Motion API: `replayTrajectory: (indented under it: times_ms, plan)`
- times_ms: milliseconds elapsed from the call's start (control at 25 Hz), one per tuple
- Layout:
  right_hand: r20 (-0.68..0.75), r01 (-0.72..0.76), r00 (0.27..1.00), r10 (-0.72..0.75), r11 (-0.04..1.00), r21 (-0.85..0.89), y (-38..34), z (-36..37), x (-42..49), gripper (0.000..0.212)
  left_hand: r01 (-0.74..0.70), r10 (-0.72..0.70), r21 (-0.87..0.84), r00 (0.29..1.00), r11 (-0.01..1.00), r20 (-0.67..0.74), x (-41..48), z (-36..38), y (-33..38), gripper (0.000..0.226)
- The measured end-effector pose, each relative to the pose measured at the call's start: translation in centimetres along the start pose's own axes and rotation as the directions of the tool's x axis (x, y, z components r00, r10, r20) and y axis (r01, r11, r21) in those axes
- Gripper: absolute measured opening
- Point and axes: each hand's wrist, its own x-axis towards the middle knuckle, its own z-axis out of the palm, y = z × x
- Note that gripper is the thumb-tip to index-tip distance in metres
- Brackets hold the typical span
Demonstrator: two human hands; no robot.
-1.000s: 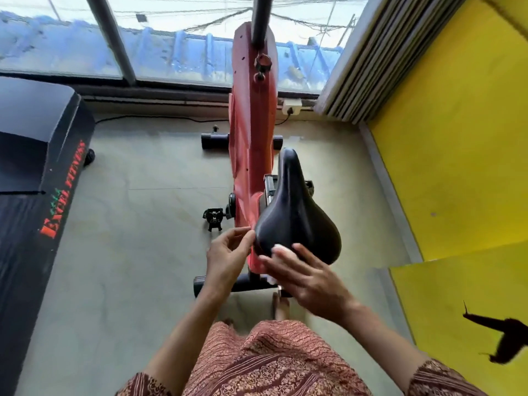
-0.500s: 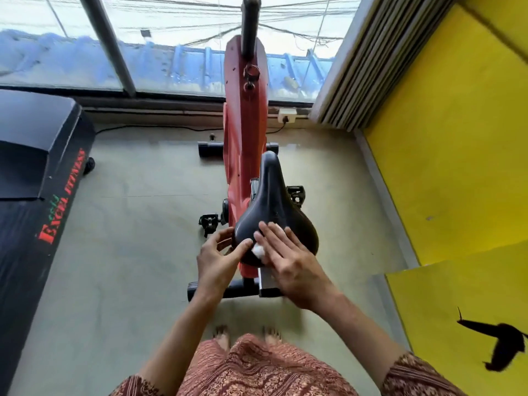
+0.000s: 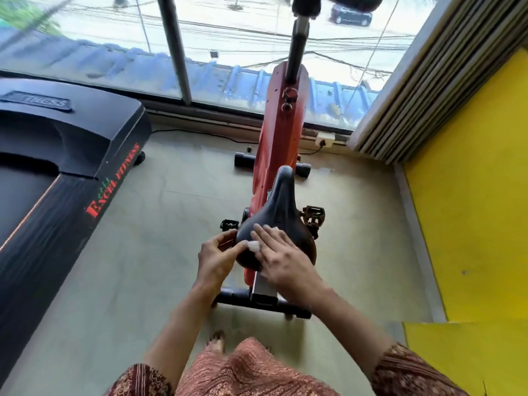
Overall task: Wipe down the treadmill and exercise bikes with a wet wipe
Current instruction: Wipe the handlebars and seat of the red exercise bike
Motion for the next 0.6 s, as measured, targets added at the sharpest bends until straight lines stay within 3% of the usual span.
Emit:
replayTrajectory:
  times_ms: [40, 160, 240, 360, 480, 560, 600]
  plan:
    - [0.021, 0.003, 1.0, -0.003, 1.0, 0.017, 1.5, -0.5, -0.4, 0.054, 0.003, -0.003, -0.002, 1.0, 1.0, -0.015, 0.0, 0.1, -0.1, 0.043]
    - [0.183, -0.184, 0.97, 0.163, 0.977, 0.106, 4.6, -2.0, 2.7, 0.06, 0.012, -0.012, -0.005, 0.998, 1.0, -0.06, -0.4, 0.5, -0.1, 0.042]
    - [0.169, -0.25, 0.956, 0.24, 0.967, 0.045, 4.1, -2.0, 6.3, 0.057, 0.017, -0.017, -0.004, 0.996, 1.0, -0.092, -0.7, 0.7, 0.0, 0.039]
    - [0.118, -0.177, 0.978, 0.172, 0.984, 0.034, 1.9, -1.1, 6.4, 0.052, 0.035, -0.038, -0.028, 0.99, 0.999, -0.133, -0.6, 1.1, -0.1, 0.04]
    - [-0.011, 0.061, 0.998, -0.061, 0.998, 0.019, 2.0, 0.4, -0.4, 0.051, 0.05, -0.057, -0.044, 0.983, 0.998, -0.176, -0.8, 1.5, -0.3, 0.041]
    - [-0.084, 0.056, 0.995, -0.053, 0.998, 0.029, 3.7, 0.6, -4.4, 0.05, 0.045, -0.05, -0.033, 0.979, 0.998, -0.196, -1.0, 1.9, -0.4, 0.039]
    - [-0.098, -0.023, 0.995, 0.033, 0.994, 0.108, 4.6, 0.1, -4.7, 0.049, 0.044, -0.048, -0.023, 0.977, 0.999, -0.209, -1.2, 2.1, -0.2, 0.036]
